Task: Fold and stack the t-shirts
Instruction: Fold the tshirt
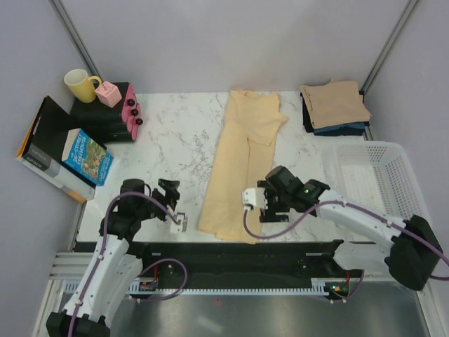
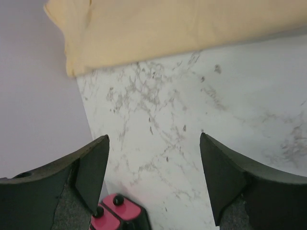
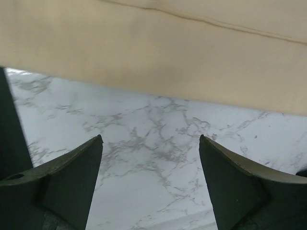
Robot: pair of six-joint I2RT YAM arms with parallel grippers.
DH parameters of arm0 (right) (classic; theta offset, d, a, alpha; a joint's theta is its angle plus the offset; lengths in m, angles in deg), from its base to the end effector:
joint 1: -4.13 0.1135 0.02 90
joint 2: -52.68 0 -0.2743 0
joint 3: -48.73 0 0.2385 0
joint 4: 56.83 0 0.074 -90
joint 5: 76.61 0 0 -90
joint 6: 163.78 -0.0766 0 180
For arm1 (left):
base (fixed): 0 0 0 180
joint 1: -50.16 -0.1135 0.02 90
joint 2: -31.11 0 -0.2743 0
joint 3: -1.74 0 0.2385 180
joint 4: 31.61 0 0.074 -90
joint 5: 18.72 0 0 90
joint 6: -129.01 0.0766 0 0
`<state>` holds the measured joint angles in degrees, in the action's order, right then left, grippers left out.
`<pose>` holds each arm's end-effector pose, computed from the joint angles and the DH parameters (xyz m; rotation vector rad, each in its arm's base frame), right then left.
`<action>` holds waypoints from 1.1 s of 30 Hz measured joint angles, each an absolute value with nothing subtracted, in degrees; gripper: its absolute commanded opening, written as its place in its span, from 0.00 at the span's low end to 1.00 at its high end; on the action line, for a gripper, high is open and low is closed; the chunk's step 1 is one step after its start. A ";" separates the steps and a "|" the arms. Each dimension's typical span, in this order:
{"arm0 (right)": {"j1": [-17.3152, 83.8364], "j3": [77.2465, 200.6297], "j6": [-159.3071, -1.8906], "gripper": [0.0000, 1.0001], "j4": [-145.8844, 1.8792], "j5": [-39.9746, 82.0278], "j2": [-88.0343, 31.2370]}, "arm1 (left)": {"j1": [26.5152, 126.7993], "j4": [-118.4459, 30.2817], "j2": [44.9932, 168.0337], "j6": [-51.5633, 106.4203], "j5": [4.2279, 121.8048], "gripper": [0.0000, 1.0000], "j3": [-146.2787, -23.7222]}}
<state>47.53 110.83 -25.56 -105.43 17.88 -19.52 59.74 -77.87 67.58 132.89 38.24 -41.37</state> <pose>0.1768 0.1755 0.2044 -1.8783 1.7862 0.0710 0.1338 -0.0649 0.2160 1.8485 1.0814 0.2031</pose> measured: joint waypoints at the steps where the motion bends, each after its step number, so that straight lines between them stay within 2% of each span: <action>1: 49.04 108.23 -25.60 0.88 -106.54 18.07 -16.59 | 59.76 -79.38 65.24 136.44 36.60 0.82 -38.85; 6: 54.90 102.90 -26.87 0.86 -108.23 19.95 -6.74 | 59.87 -83.73 59.10 146.23 29.65 0.79 -30.63; 12: 63.31 95.90 -26.34 0.86 -106.26 19.60 -4.42 | 59.90 -86.22 60.56 149.90 24.34 0.77 -25.69; 16: 67.42 93.13 -24.01 0.86 -103.18 18.75 -6.45 | 59.90 -86.89 65.70 150.73 21.63 0.75 -24.97; 27: 70.92 91.90 -21.14 0.85 -90.04 15.82 -13.29 | 60.16 -86.37 86.74 151.43 11.33 0.70 -27.29; 33: 71.90 91.82 -21.14 0.85 -87.66 15.41 -14.19 | 60.31 -84.73 90.79 151.43 10.59 0.66 -28.97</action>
